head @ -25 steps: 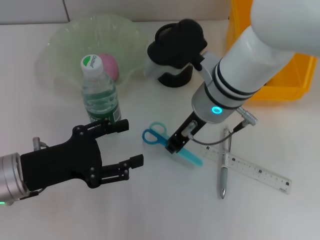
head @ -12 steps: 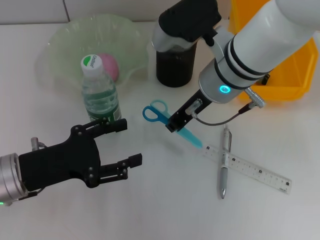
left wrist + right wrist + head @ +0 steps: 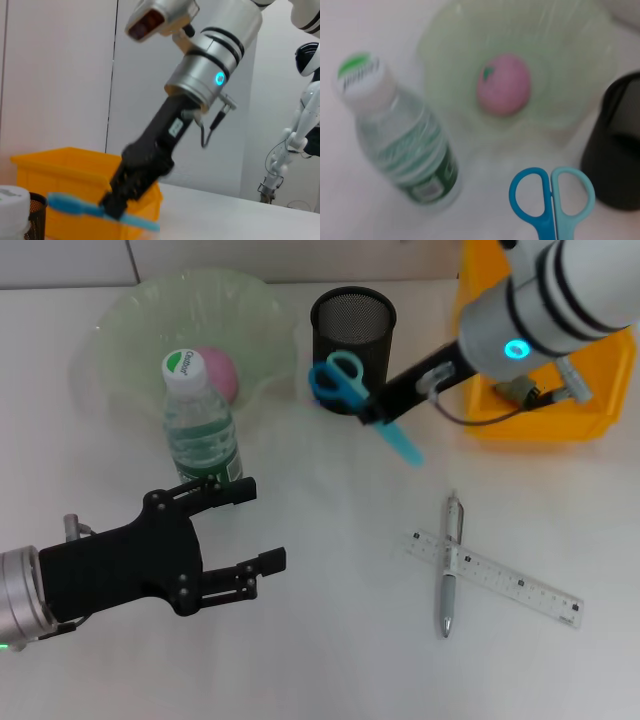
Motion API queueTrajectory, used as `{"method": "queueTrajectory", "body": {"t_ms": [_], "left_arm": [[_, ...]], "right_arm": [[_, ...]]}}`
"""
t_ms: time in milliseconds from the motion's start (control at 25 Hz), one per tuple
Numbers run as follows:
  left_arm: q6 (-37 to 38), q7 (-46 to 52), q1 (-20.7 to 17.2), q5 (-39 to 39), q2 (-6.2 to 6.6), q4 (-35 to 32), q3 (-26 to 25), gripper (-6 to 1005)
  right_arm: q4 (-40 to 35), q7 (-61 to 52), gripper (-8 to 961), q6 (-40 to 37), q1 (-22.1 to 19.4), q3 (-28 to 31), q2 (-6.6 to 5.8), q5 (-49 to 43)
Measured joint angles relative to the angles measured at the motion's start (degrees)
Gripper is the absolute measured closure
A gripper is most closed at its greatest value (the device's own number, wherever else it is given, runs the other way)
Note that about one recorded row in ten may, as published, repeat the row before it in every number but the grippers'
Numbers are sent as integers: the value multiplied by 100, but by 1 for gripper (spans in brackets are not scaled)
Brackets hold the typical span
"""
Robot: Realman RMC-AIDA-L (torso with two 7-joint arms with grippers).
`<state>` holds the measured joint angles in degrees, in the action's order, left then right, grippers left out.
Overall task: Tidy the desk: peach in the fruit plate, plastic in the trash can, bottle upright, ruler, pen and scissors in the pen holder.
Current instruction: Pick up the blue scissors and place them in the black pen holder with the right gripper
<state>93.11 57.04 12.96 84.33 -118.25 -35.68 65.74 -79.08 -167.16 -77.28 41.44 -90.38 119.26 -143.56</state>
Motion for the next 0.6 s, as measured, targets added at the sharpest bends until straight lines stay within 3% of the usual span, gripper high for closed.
{"method": "queueTrajectory", "body": {"t_ms": [320,600], "left_arm": [[0,0,4,14,-5,32,0,186],[-6,0,6,24,-5,52,0,186]], "right_arm": [[-1256,314,748,797,-1020,609,3,175],[-1278,1635,748,1751,-1553,886,7,1627]]}}
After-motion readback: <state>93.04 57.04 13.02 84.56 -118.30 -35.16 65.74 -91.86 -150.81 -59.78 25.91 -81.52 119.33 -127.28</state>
